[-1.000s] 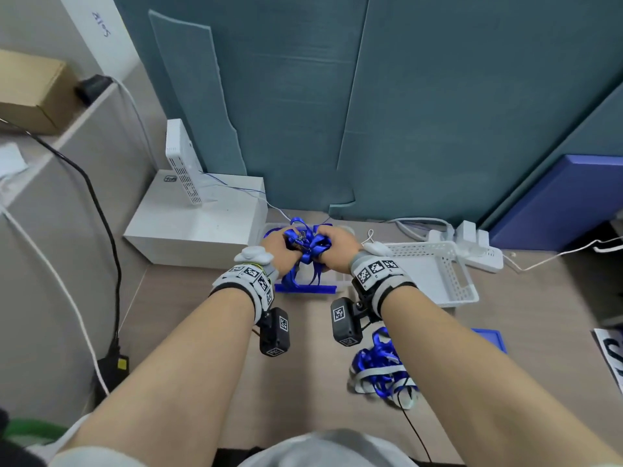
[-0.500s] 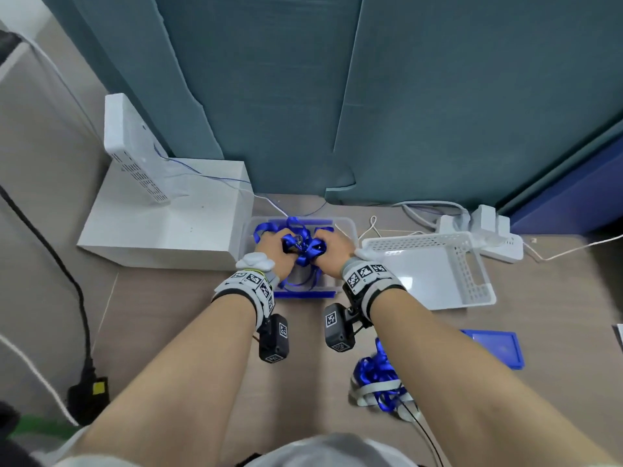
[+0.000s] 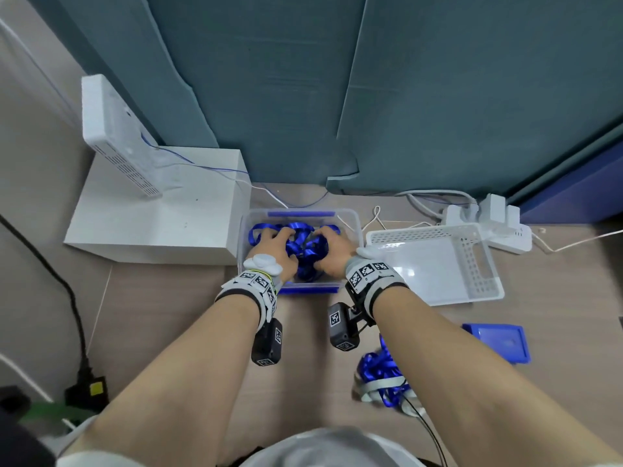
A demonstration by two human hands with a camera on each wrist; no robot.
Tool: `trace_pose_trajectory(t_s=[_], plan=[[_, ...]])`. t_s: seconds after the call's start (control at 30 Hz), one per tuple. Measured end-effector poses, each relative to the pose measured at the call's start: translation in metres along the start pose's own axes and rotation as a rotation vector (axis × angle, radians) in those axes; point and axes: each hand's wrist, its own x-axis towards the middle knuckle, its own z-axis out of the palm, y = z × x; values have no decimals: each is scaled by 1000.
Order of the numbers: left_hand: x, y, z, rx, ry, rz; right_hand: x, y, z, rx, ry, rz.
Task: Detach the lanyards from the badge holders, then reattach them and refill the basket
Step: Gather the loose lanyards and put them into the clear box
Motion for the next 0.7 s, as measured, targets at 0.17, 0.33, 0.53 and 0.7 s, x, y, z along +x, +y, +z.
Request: trace_pose_trajectory(t_s=[0.17,0.33,0.53,0.7], plan=[[-19,0,-9,178,61,61,-14,-3,-3,13,51,8],[-32,3,-16,208,-117,179,-31,5,-10,-9,157,32],[-57,12,-17,354,-89,169,-68,27,-13,53,266,74],[-71,16,-13,359,3,149,-98,59,-4,333,314,48]])
